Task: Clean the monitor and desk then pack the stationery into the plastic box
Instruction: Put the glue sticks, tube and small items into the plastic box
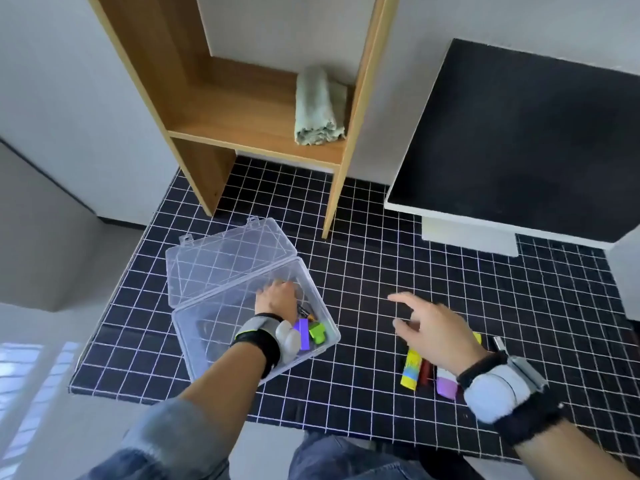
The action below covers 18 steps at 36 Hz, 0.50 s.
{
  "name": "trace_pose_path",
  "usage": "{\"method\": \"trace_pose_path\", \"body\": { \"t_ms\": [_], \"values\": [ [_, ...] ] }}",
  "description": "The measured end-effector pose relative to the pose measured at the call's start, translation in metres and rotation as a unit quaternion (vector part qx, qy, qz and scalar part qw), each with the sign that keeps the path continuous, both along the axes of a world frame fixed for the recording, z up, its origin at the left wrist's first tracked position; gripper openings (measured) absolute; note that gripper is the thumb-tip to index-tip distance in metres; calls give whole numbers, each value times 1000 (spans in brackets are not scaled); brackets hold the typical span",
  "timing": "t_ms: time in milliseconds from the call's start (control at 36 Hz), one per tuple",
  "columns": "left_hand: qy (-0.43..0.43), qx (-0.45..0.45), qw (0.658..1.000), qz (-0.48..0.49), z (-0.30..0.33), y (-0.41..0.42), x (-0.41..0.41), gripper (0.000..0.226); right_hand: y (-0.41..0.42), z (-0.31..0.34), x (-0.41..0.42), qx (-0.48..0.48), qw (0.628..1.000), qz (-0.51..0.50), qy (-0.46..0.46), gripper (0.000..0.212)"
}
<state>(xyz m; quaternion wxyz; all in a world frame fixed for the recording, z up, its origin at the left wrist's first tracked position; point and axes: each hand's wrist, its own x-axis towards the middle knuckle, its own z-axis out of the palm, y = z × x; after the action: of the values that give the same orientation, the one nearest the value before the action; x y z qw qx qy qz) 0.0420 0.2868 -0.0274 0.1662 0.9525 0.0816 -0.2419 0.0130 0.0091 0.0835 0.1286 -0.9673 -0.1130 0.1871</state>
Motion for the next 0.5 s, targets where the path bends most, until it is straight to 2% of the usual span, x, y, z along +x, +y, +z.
{"method": "trace_pose_path", "body": {
  "t_ms": [167, 389, 500],
  "values": [
    [-52, 16, 998, 19, 0, -5, -6, 32, -35, -5, -8, 2, 998, -69, 2, 41],
    [-189, -52, 974, 113, 27, -35, -28, 36, -95, -11, -19, 50, 980, -193, -5, 30],
    [-245, -76, 960, 115, 45, -68, -42, 44, -132, -18, -26, 67, 969, -240, 2, 28]
  ]
}}
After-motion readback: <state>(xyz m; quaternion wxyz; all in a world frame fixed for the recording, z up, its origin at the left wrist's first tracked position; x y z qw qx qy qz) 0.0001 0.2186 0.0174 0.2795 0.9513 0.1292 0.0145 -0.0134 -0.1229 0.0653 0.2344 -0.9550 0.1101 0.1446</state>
